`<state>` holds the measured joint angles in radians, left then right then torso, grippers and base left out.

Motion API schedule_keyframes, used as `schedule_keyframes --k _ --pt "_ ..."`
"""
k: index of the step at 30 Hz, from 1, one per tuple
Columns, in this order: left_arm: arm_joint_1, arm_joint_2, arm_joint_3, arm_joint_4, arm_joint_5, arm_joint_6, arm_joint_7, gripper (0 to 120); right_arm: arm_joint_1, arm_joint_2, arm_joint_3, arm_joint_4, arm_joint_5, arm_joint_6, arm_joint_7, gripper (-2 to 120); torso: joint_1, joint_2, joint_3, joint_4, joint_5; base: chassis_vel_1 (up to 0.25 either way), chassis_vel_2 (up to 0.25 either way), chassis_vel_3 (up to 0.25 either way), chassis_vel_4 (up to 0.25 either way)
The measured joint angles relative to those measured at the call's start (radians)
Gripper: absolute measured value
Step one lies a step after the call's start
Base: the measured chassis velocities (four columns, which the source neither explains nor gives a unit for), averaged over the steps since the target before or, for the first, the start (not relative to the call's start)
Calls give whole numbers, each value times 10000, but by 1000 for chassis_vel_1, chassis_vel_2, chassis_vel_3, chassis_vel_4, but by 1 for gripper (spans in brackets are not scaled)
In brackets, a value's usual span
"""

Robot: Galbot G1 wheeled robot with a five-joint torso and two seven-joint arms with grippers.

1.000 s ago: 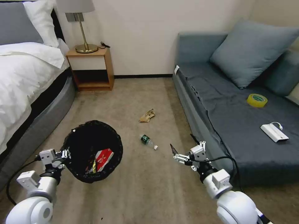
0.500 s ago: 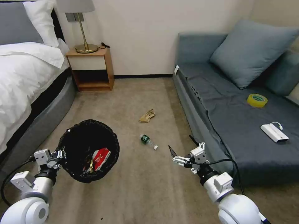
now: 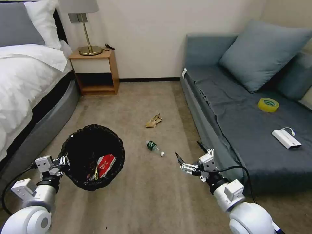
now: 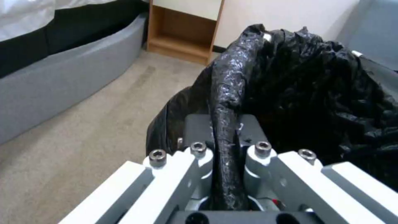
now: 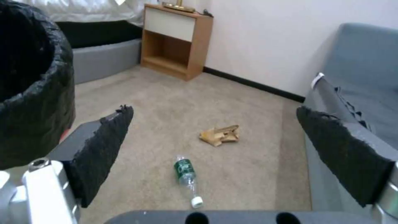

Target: Pick up the trash bin, then pick up the garbage on the floor and place it into the trash bin.

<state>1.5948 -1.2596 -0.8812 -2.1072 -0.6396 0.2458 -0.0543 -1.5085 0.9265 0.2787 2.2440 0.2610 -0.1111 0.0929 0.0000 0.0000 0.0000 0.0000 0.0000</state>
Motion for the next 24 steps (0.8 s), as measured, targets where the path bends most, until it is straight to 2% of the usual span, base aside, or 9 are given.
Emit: schedule_keyframes --k 19,24 --pt "-109 84 -15 130 -149 62 -40 4 100 -40 -219 -99 78 -2 -63 100 0 0 0 0 0 0 0 0 0" --pt "-156 149 -79 162 -222 73 -41 4 122 -29 -253 -121 60 -2 -69 100 0 0 0 0 0 -70 46 39 -63"
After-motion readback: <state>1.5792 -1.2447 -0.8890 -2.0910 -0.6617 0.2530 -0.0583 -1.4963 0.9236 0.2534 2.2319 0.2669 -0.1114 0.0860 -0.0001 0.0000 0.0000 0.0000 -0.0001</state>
